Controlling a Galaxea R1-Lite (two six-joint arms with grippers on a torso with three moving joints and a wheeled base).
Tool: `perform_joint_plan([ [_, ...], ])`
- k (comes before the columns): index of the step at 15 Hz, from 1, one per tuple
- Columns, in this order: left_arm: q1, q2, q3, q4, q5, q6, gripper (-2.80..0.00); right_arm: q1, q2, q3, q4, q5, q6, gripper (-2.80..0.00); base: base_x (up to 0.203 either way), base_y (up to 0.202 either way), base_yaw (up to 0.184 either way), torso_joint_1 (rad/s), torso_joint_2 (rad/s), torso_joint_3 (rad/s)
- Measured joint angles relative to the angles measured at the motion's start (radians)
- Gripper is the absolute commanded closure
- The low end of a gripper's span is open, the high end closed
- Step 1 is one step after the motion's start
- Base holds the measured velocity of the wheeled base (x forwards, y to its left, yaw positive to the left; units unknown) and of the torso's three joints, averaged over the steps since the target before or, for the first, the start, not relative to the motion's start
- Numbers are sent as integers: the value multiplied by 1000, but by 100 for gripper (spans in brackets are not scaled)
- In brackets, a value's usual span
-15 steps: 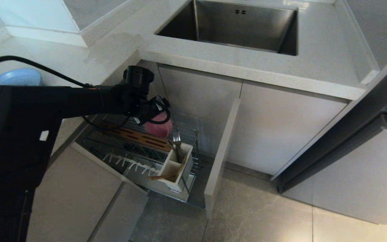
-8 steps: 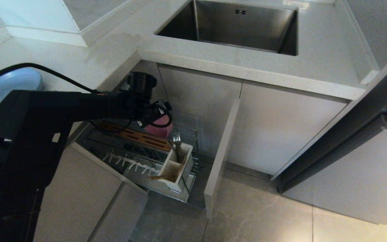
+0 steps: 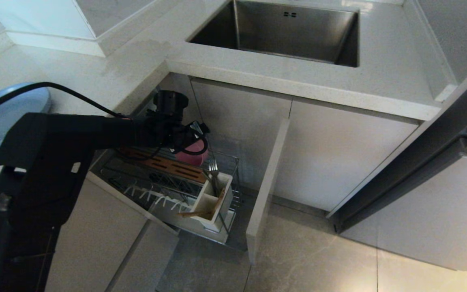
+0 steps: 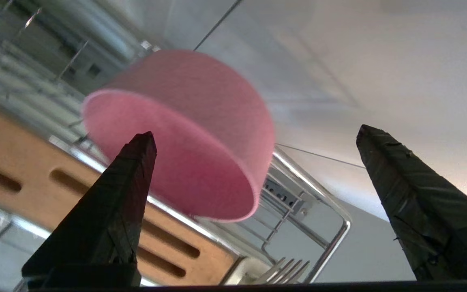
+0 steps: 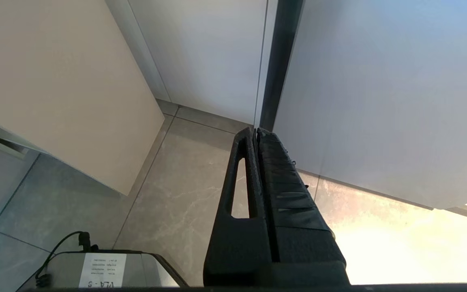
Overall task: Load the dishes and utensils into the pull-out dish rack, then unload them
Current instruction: Take the bowl out of the cupboard
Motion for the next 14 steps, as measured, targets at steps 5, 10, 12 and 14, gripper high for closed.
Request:
perform_joint_plan([
  [5, 8, 22, 0, -4, 0, 9, -280, 0, 0, 0, 1, 0, 0, 0, 0, 0, 0, 0, 0, 0],
  [10, 8, 37, 0, -25, -1, 30, -280, 0, 0, 0, 0, 0, 0, 0, 0, 0, 0, 0, 0, 0],
  [12, 10, 41, 0, -27, -1, 32, -280, 0, 0, 0, 0, 0, 0, 0, 0, 0, 0, 0, 0, 0],
  [14, 9, 42, 0, -28, -1, 32, -280, 0, 0, 0, 0, 0, 0, 0, 0, 0, 0, 0, 0, 0],
])
